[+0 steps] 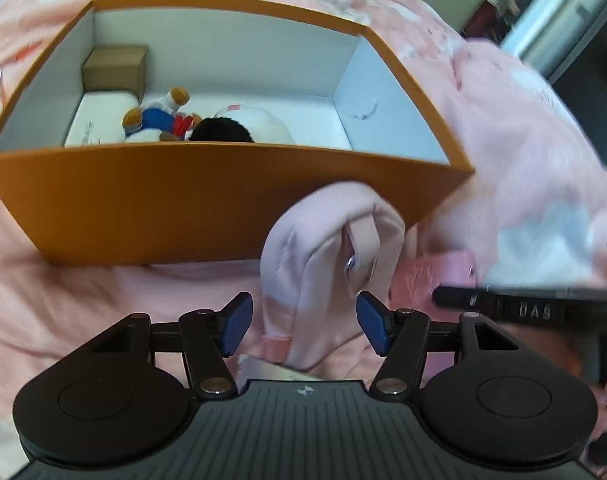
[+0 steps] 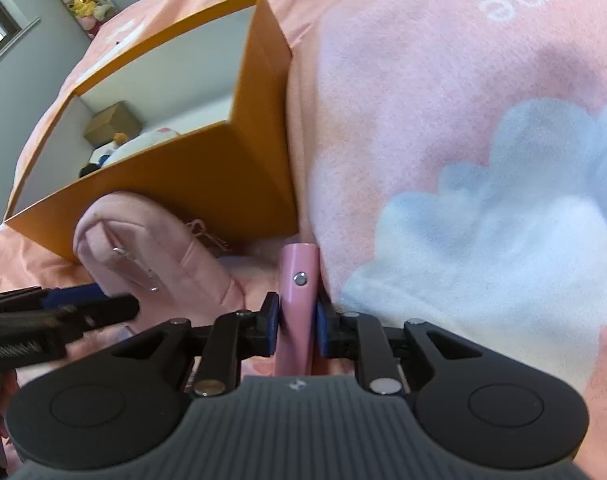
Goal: Organize objects
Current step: 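Grasp the pink carabiner pouch with the left tool while the right tool grasps the pink tube, then carry the pink pouch with the left tool while the right tool carries the pink tube over the box, then lower the pink pouch beside the plushes with the left tool while the right tool lowers the pink tube, then open both tools and lift them out of the box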
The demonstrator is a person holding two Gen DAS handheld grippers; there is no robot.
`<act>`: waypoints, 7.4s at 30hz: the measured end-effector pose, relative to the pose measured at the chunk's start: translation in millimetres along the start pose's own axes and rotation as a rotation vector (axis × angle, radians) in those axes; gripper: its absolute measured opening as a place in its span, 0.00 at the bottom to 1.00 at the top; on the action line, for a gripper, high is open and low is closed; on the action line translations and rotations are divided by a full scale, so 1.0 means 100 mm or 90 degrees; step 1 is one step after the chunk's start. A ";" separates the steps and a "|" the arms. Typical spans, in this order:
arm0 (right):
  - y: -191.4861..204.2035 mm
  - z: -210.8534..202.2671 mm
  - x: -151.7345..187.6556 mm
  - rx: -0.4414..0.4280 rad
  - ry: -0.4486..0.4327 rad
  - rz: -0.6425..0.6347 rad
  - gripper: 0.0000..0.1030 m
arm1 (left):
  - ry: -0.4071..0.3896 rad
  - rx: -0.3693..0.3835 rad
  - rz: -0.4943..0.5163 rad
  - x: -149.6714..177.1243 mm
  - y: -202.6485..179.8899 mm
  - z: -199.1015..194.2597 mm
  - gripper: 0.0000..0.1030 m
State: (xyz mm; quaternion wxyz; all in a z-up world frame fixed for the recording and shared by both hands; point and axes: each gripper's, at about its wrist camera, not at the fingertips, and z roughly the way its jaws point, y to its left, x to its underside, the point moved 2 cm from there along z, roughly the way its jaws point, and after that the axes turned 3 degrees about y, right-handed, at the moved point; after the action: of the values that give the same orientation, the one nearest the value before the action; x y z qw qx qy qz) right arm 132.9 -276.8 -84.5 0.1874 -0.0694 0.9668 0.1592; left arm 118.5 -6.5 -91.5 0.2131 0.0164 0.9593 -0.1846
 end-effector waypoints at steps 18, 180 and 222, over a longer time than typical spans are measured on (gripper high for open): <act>-0.05 0.02 0.12 0.008 0.001 -0.018 0.26 | -0.030 0.003 0.014 0.09 -0.07 0.10 0.33; 0.99 0.08 -1.59 0.114 0.018 -0.342 0.22 | 0.103 0.076 -0.063 -1.20 -0.03 0.53 0.24; 1.14 -0.38 -1.23 0.045 0.002 -0.333 0.30 | -0.022 0.033 0.074 -0.87 -0.17 -0.91 0.54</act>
State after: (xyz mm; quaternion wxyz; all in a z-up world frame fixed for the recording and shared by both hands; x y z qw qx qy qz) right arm 210.8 -173.5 27.8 0.2232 -0.3102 0.9213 0.0713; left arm 159.0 14.2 27.3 0.2391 0.0743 0.9478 -0.1974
